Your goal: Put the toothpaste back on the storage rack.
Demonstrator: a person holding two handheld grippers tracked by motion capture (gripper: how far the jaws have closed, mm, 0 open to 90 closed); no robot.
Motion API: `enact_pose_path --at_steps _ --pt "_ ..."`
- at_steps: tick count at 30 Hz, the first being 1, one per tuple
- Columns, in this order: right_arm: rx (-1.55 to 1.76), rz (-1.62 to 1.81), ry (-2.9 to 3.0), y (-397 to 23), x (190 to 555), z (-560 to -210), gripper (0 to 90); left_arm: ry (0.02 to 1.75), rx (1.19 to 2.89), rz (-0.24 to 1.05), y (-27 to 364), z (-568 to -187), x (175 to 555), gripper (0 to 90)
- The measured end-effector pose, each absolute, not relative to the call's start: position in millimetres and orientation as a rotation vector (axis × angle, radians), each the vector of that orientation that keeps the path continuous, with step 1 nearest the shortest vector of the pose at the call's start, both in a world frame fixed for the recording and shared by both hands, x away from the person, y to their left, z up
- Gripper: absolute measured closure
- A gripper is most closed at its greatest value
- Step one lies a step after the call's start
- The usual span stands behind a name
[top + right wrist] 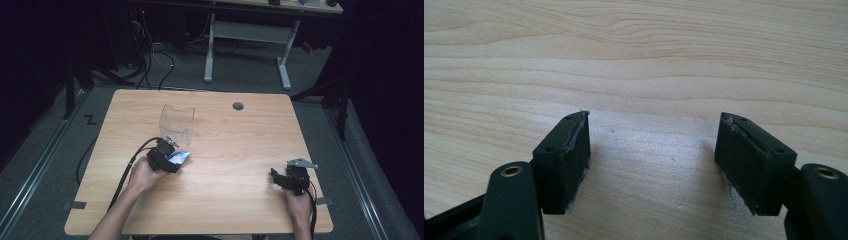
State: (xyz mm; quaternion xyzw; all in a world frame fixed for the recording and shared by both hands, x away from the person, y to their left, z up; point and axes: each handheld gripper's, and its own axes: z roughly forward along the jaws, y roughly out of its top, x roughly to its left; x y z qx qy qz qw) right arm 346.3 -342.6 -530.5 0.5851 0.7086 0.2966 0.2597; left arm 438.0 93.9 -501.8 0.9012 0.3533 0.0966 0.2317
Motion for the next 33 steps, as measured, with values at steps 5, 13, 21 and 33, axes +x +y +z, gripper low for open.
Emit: enact_pose_path --at_steps 5,13,21,33 --pt "1.586 0.803 1.92 -342.6 346.3 -530.5 30.5 0.972 2.498 0.268 91.1 -505.9 439.0 38.8" --pt "1.585 0.804 1.92 -342.6 346.3 -530.5 30.5 0.975 2.502 0.246 89.2 -505.0 439.7 44.6" --pt "1.585 0.804 1.92 -342.6 346.3 -530.5 30.5 0.97 2.519 0.228 87.9 -503.4 440.2 50.2" --pt "1.585 0.804 1.92 -342.6 346.3 -530.5 30.5 0.959 2.537 0.211 87.6 -499.5 439.7 63.2"
